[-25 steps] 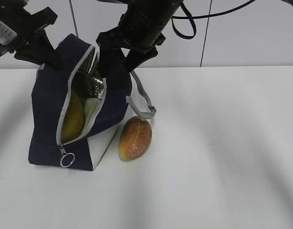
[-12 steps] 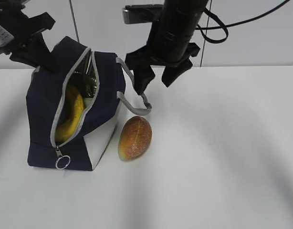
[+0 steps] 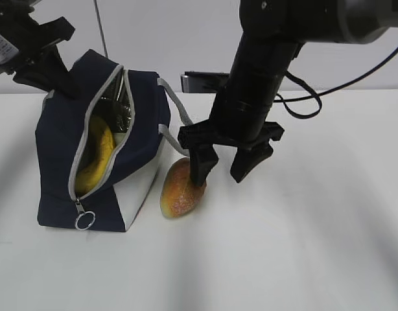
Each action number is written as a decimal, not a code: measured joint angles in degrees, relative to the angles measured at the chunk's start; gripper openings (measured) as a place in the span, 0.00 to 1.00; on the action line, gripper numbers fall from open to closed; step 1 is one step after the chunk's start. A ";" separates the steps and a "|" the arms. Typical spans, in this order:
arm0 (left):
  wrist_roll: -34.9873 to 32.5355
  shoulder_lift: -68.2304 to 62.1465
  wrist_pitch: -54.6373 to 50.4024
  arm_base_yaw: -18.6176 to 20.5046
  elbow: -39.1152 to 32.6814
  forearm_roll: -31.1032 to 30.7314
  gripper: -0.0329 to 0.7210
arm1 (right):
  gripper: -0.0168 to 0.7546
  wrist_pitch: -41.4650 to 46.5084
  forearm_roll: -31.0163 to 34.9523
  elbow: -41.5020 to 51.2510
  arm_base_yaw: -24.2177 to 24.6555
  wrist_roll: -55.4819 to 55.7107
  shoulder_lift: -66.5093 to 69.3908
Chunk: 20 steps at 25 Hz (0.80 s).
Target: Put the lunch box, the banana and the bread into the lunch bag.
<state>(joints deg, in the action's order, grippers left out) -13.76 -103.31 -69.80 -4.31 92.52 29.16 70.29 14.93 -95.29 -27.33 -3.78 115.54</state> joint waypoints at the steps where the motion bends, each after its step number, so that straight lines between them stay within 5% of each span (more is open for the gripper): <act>1: 0.00 0.00 0.00 0.00 0.00 0.00 0.04 | 0.75 -0.97 0.47 1.38 0.00 0.69 -0.10; 20: 0.00 0.00 -0.05 0.00 0.00 0.00 0.04 | 0.75 -34.48 16.76 16.64 0.55 6.52 -0.22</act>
<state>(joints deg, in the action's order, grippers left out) -13.76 -103.31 -69.85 -4.31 92.52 29.16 35.81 31.69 -78.65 -26.77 2.74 115.33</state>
